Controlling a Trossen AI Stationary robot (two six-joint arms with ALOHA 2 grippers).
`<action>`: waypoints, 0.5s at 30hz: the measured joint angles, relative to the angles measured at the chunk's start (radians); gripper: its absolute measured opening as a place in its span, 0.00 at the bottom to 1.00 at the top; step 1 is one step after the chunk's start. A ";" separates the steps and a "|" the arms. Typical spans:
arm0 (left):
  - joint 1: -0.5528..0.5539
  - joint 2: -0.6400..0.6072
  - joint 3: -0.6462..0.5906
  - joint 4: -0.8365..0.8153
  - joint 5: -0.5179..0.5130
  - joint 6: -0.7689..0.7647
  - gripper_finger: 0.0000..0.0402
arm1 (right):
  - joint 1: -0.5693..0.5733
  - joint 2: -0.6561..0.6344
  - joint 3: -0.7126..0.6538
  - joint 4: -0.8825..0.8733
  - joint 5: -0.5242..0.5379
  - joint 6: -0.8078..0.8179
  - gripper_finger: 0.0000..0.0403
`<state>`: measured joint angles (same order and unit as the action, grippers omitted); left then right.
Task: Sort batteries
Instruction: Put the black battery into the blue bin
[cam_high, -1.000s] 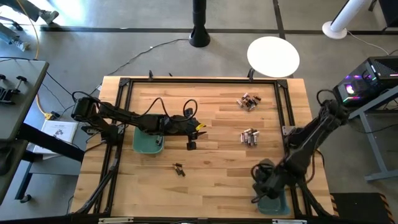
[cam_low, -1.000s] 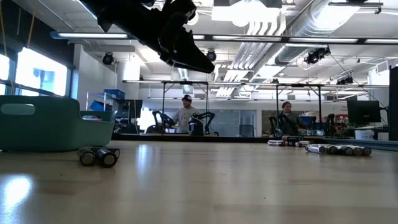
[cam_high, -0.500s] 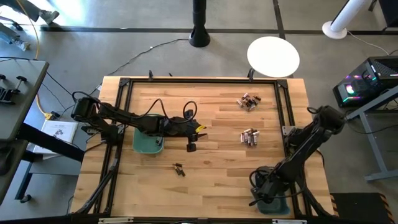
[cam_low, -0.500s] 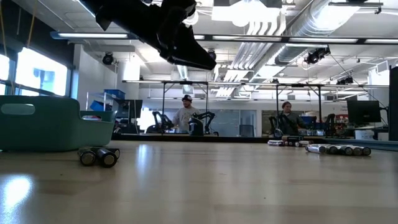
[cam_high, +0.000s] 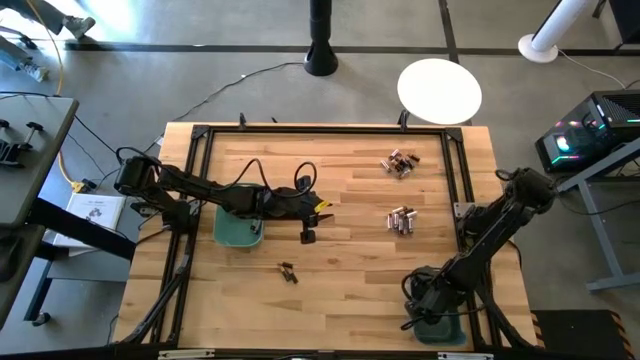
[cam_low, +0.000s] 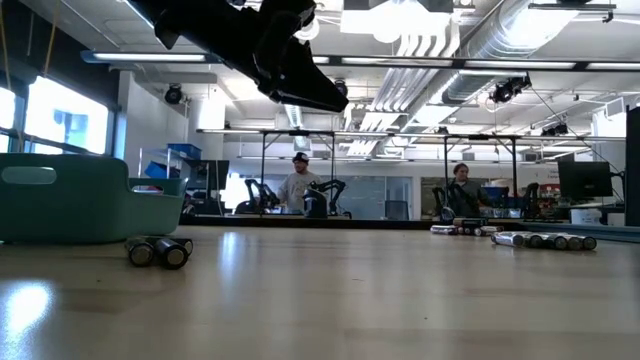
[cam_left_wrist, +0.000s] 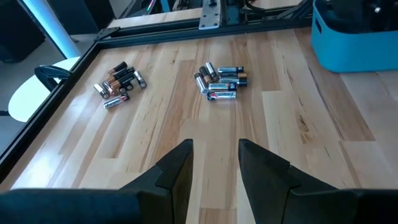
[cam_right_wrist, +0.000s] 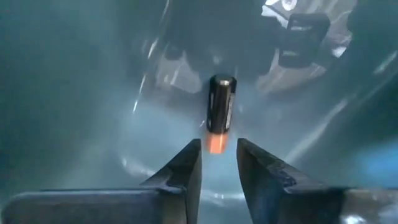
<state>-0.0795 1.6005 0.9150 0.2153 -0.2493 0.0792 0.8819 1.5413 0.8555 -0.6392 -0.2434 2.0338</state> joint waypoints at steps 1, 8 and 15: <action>0.000 0.000 0.000 0.000 0.000 0.000 0.30 | 0.000 -0.018 0.000 -0.007 0.000 0.001 0.24; 0.000 0.000 0.000 0.000 0.000 -0.016 0.30 | 0.001 -0.183 0.051 -0.066 0.024 0.017 0.25; 0.000 0.000 0.000 0.014 0.000 -0.023 0.30 | -0.041 -0.311 0.215 -0.296 0.162 -0.222 0.26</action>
<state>-0.0795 1.6005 0.9150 0.2297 -0.2493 0.0559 0.8411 1.2301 1.0702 -0.9351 -0.0818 1.8123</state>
